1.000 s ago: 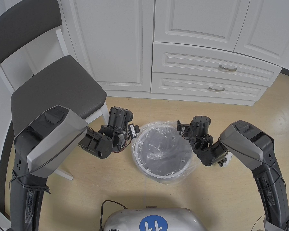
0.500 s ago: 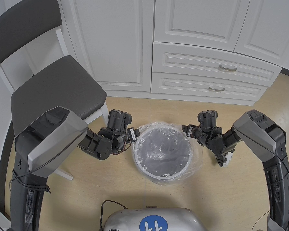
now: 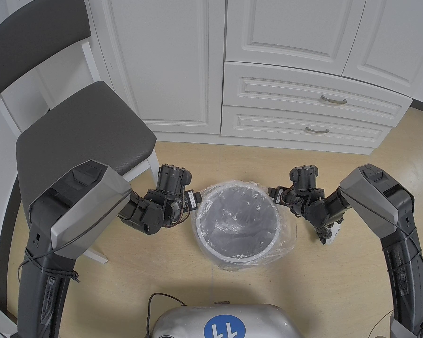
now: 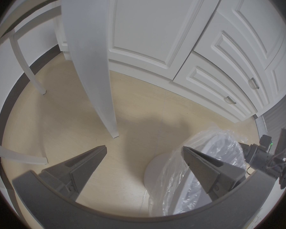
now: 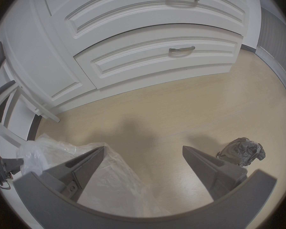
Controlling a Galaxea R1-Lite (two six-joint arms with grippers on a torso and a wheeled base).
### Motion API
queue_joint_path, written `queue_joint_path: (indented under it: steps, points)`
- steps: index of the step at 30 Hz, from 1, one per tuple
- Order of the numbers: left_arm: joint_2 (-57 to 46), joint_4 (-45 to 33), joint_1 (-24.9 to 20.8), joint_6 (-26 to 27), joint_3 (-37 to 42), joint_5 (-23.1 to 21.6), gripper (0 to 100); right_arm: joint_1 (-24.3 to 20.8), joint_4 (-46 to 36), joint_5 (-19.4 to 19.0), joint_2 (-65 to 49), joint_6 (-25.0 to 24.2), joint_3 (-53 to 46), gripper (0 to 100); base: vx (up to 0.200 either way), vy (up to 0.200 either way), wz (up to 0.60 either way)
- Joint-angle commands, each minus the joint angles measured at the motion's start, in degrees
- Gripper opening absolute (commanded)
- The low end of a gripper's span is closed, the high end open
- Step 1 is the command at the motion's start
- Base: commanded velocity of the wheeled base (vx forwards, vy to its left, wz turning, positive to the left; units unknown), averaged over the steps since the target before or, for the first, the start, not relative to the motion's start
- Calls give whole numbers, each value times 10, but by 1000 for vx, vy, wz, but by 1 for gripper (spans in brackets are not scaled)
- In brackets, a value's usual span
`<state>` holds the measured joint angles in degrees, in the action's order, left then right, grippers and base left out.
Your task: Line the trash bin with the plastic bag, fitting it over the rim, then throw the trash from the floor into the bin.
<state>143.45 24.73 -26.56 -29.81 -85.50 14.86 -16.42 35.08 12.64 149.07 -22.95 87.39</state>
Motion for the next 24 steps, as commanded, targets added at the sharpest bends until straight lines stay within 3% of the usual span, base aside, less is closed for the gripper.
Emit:
queue_joint_path:
  steps: [1,24]
  points:
    - [32,-7,1,-2,-19,1,100,2,0,0,18,0,7,100,0,0,0]
    - [57,-20,3,-3,-34,2,100,4,1,0,57,-4,24,100,0,0,0]
